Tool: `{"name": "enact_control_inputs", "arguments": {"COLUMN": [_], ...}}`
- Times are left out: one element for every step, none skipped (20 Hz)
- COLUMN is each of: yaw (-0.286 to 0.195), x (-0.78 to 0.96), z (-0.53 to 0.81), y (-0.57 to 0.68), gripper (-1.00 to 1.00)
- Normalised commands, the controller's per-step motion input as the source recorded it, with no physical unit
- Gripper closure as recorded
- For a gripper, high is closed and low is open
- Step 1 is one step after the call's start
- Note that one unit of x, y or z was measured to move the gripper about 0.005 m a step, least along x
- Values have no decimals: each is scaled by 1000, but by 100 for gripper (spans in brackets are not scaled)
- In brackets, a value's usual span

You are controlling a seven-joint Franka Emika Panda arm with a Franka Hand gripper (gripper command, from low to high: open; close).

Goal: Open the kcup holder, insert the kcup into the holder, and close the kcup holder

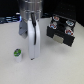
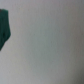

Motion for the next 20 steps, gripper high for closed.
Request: {"name": "enact_control_inputs", "arguments": {"yaw": [-280,-278,-276,-275,-275,-274,-274,-274,-274,-274,-274,-274,-274,-275,-276,-278,-279,-278,-278,-280], "x": [-283,-303,-317,-314,-320,-323,-323,-320,-317,-317,-314,-314,-294,-289,-237,-234,-226,-214,-217,-214], "z": [-189,-206,-217,-231,-226,-226,-243,-249,-263,-280,-280,-283,-294,-280,-294,-300,-317,-323,-323,-331], "y": [-446,-446,-451,-457,-460,-460,-460,-460,-460,-460,-457,-449,-449,-437,-443,-437,-440,-454,-454,-446], "gripper": [-100,-100,-100,-100,-100,-100,-100,-100,-100,-100,-100,-100,-100,-100,-100,-100,-100,-100,-100,-100]}}
